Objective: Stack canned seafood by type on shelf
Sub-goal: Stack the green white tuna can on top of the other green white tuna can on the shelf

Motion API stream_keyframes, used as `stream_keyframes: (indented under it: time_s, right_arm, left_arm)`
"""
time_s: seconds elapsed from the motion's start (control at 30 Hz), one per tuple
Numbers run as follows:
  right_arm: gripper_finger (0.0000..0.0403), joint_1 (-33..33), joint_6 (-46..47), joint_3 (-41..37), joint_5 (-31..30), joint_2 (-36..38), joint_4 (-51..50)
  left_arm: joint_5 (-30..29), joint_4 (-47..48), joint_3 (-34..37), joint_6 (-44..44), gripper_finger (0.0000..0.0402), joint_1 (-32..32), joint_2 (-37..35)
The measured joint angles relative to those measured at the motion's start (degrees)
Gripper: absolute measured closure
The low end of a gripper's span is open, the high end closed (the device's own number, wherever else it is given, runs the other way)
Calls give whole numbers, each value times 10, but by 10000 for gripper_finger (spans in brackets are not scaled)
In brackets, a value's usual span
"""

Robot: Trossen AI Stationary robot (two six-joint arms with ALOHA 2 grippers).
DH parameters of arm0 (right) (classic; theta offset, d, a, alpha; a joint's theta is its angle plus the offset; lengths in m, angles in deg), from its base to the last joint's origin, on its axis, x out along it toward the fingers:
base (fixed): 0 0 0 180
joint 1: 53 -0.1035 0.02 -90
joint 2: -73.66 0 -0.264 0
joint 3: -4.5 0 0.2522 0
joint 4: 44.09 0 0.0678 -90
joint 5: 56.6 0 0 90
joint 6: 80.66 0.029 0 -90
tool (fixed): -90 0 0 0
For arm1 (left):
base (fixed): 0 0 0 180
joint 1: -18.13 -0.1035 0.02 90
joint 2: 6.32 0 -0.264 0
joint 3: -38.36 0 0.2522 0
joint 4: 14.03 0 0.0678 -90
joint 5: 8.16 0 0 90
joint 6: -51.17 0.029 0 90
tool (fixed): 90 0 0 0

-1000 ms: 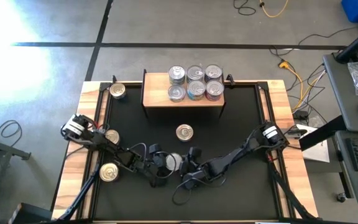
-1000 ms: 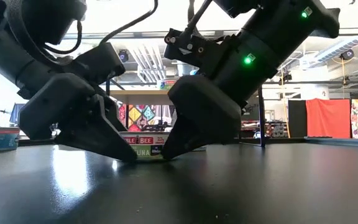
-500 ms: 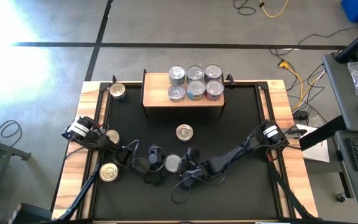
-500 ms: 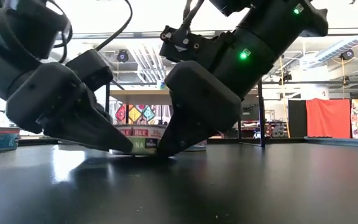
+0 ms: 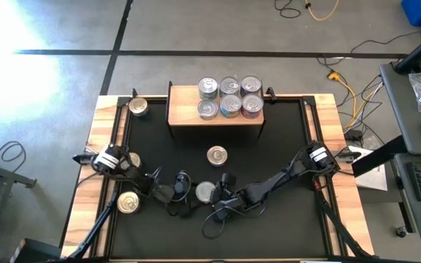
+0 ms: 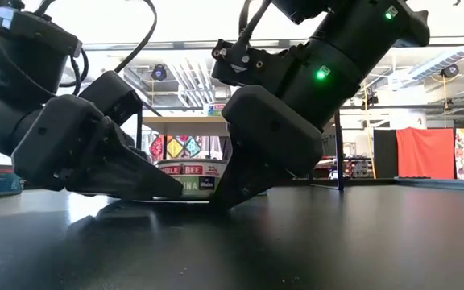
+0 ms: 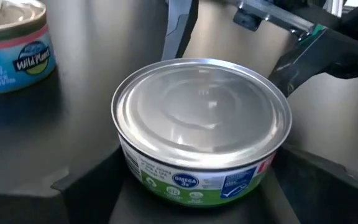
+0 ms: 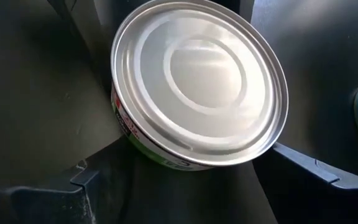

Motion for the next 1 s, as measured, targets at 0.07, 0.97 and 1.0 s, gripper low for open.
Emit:
stream_keyframes:
  time_s: [0.07, 0.97, 1.0]
  right_arm:
    - [94, 0, 3, 0, 0, 0, -3]
    - [74, 7, -99, 103, 33, 14, -184]
    - [74, 8, -107, 103, 34, 18, -188]
  left_arm:
    - [-4, -33, 2, 10, 26, 0, 14]
    - [-1, -90, 41, 24, 86, 19, 31]
    - [-2, -95, 46, 22, 87, 21, 30]
